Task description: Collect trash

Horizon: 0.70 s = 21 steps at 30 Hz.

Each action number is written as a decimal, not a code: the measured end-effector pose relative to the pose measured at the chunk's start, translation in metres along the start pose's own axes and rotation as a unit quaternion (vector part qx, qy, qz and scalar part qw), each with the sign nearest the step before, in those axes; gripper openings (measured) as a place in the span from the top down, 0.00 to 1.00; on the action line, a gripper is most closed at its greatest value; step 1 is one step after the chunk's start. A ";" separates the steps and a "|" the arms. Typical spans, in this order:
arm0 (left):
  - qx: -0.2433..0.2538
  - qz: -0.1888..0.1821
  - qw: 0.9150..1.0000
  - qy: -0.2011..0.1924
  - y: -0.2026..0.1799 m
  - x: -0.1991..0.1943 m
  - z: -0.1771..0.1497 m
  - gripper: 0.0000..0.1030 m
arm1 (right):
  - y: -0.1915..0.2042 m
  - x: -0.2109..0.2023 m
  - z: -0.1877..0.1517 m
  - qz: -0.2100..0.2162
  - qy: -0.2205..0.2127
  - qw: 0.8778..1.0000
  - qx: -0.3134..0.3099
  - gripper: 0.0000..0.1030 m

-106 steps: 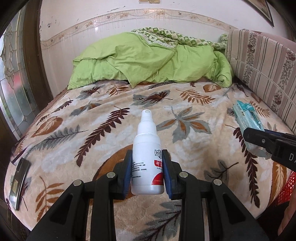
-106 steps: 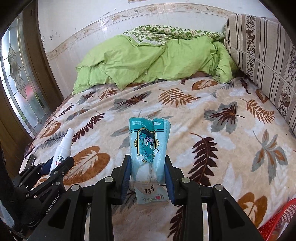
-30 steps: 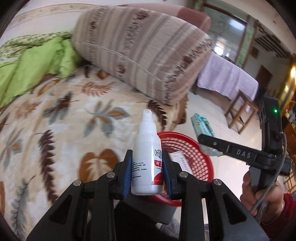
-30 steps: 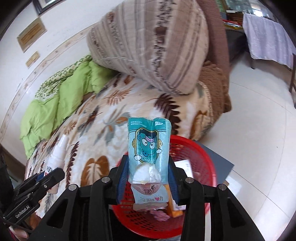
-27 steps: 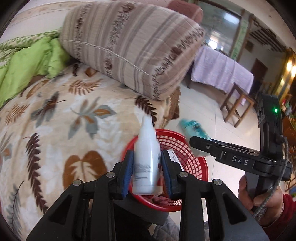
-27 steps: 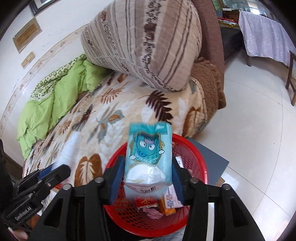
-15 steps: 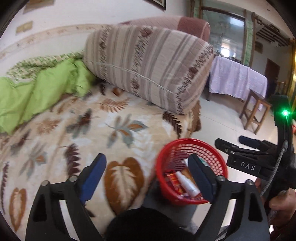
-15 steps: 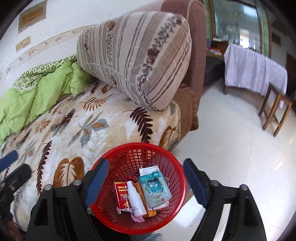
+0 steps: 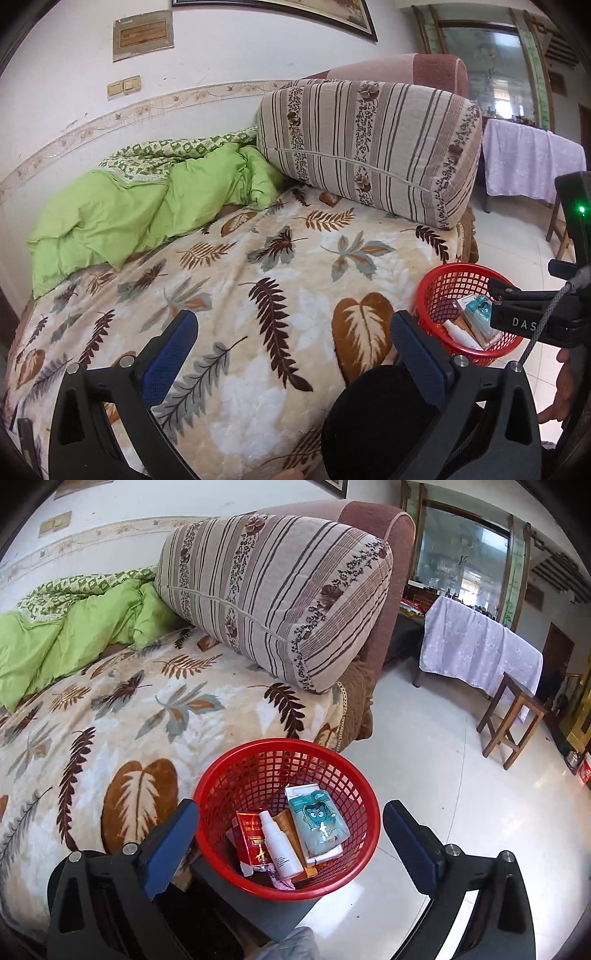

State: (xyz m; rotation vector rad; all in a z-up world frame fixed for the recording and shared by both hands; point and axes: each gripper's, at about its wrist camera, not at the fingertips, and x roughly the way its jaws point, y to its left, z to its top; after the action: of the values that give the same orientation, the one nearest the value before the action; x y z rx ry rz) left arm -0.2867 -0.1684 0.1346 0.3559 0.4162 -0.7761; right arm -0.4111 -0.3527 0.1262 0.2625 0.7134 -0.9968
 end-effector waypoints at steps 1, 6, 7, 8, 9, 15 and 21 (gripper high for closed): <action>-0.001 -0.001 1.000 0.000 0.002 -0.001 -0.001 0.00 | 0.001 -0.001 0.000 -0.003 -0.002 1.000 0.000 0.03; -0.019 -0.012 1.000 0.017 0.007 0.004 -0.003 0.00 | 0.002 -0.005 0.000 -0.008 -0.006 1.000 -0.003 0.03; -0.023 -0.012 0.999 0.020 0.008 0.006 -0.003 0.00 | 0.002 -0.005 -0.001 -0.009 -0.005 1.000 -0.003 0.03; -0.026 -0.010 0.999 0.020 0.009 0.007 -0.004 0.00 | 0.002 -0.005 -0.001 -0.008 -0.004 1.000 -0.003 0.03; -0.027 -0.007 0.999 0.019 0.010 0.007 -0.004 0.00 | 0.002 -0.006 -0.001 -0.008 -0.004 1.000 -0.002 0.03; -0.021 0.030 0.999 0.006 0.007 0.004 -0.002 0.00 | 0.002 -0.007 -0.001 -0.005 -0.007 1.000 -0.003 0.03; -0.003 0.028 1.000 0.006 0.001 0.004 -0.003 0.00 | 0.001 -0.008 -0.001 -0.001 -0.007 1.000 -0.003 0.03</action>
State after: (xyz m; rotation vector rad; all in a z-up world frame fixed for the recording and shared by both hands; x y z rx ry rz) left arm -0.2840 -0.1683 0.1301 0.3653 0.4182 -0.7177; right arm -0.4129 -0.3463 0.1303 0.2501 0.7046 -0.9972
